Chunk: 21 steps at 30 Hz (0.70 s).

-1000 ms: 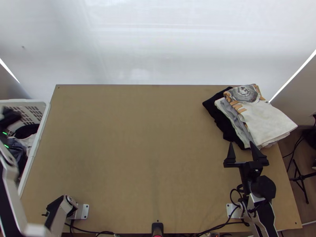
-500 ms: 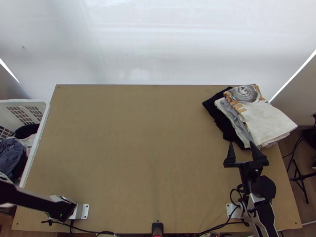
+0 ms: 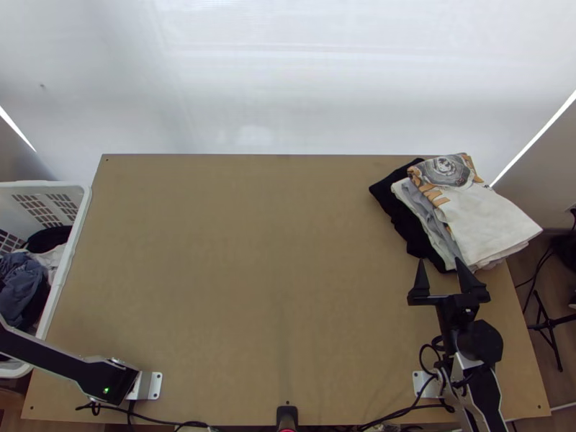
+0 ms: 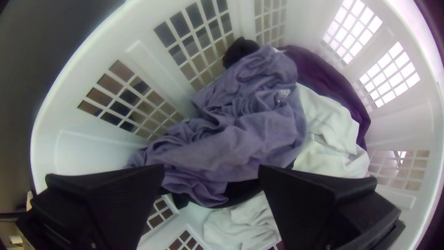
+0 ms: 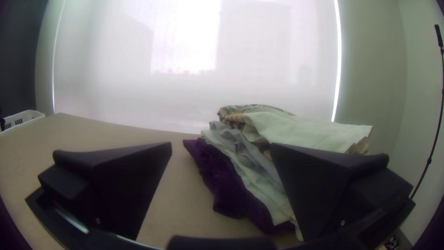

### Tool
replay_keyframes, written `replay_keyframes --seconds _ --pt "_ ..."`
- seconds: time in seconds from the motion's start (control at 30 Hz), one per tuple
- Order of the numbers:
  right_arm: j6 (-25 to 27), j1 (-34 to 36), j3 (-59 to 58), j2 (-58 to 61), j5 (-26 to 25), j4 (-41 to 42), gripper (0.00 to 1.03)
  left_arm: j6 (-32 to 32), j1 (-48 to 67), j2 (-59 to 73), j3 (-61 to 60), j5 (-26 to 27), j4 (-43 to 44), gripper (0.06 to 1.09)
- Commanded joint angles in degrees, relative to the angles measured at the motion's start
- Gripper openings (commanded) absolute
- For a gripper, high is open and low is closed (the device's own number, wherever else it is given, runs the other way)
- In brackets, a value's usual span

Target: Fold the t-shirt

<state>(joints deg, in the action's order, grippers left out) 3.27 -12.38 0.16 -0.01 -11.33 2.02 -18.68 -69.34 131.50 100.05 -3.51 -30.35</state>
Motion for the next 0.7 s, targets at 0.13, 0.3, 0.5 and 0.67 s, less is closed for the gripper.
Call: replay_keyframes --seconds 0.13,0.3,0.5,0.67 --pt "0.07 -0.01 0.01 0.01 -0.01 0.00 0.99 -3.56 0.00 16.15 16.84 -0.36 -1.47 1.04" --pt "0.07 -0.01 0.01 0.01 -0.01 0.00 0.99 -6.55 0.61 20.02 20.27 -0.36 -2.00 1.00" --pt "0.07 -0.01 0.01 0.01 -0.01 0.00 0.99 -9.62 1.75 22.31 24.84 0.34 -7.36 0.09" --pt "0.07 -0.01 0.01 0.01 -0.01 0.00 0.99 -2.77 1.58 10.79 23.61 12.30 -13.68 0.09"
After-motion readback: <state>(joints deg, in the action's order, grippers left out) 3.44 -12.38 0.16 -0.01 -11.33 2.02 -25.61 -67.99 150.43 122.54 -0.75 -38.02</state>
